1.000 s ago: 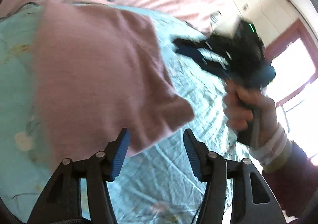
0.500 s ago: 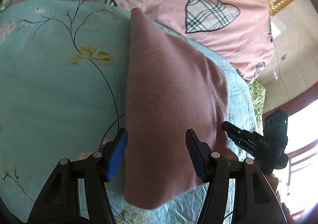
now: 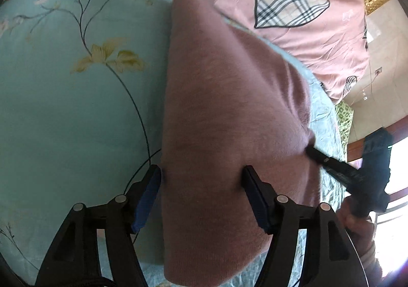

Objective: Fold small clothes

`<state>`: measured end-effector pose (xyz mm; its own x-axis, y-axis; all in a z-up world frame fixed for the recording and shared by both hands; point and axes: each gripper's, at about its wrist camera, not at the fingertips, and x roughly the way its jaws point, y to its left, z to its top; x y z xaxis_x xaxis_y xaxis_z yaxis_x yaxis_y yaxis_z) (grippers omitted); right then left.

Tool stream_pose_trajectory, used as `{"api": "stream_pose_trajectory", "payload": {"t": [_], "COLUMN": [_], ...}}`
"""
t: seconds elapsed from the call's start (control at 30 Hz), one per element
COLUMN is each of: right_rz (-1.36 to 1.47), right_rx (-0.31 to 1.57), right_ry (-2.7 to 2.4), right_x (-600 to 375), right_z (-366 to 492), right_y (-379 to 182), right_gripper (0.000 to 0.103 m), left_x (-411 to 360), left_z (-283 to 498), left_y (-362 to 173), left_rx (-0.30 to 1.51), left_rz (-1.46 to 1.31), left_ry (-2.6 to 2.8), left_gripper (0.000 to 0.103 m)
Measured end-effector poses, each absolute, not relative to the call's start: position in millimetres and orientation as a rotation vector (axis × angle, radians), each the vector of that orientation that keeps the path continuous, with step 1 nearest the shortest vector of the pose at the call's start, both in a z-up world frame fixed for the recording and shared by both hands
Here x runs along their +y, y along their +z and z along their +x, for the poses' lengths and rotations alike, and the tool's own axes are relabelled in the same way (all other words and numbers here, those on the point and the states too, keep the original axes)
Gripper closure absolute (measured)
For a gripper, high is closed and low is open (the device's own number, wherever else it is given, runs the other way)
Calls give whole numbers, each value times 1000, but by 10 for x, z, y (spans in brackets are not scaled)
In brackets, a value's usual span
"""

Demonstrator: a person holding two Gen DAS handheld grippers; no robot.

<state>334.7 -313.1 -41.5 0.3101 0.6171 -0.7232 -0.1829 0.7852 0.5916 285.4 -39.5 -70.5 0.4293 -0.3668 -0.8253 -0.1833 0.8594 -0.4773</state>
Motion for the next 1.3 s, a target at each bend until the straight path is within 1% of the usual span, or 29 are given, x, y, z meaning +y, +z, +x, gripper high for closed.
{"api": "stream_pose_trajectory", "payload": {"t": [0.07,0.13,0.17,0.2,0.23,0.3,0.33,0.37,0.4,0.47,0.6,0.67,0.73,0.77,0.8,0.87,0.9,0.97,1.13,1.3], "right_rz": [432,468,496,524,546,559,564,565,557,539,563,589,600,604,610,631,645,664,704,723], "right_rx": [1188,1190,1187,1184,1177,1154,1144,1137,1132,1122,1161,1167,1170,1173,1176,1179,1184,1186,1137,1132], "right_ry": [537,528,523,524,527,532,537,540,534,518,537,562,586,589,591,604,623,654,747,836], "right_x": [-3108,-3140,-3169,-3195,-3215,-3248,-3254,-3241,-3230,-3190,-3137,-3116,-3081,-3068,-3057,-3034,-3029,-3032,-2975,-2695], "right_z": [3332,3316,3314,3312,3307,3313,3328,3343,3368,3443,3637,3712,3773,3796,3815,3829,3820,3789,3584,3297], "right_y": [-620,-699,-692,-671,-629,-552,-527,-506,-498,-511,-702,-784,-847,-872,-894,-924,-921,-871,-513,-249], "right_gripper": [95,93,89,88,84,68,49,32,29,29,30,43,51,52,53,63,66,73,76,76], "left_x": [-388,-366,-354,-348,-333,-299,-284,-267,-259,-255,-236,-203,-173,-170,-180,-200,-204,-205,-115,297], "left_z": [2853,2860,2866,2865,2875,2935,2966,3016,3048,3116,3206,3236,3265,3279,3296,3302,3283,3208,2836,2217], "left_y": [-746,-716,-669,-634,-585,-558,-565,-592,-619,-694,-851,-945,-1008,-1025,-1029,-1026,-1001,-923,-584,-240], "left_rx": [1145,1141,1129,1122,1110,1102,1106,1114,1120,1135,1157,1159,1155,1151,1146,1144,1135,1107,1035,972], "left_rz": [-562,-568,-562,-558,-555,-565,-569,-573,-575,-578,-619,-666,-712,-723,-731,-743,-735,-720,-730,-720], "left_ry": [-130,-138,-144,-144,-147,-152,-147,-137,-129,-117,-128,-137,-153,-164,-181,-215,-225,-250,-320,-302], "left_gripper": [32,32,33,33,33,33,32,30,26,21,21,21,22,26,42,50,56,61,63,63]}}
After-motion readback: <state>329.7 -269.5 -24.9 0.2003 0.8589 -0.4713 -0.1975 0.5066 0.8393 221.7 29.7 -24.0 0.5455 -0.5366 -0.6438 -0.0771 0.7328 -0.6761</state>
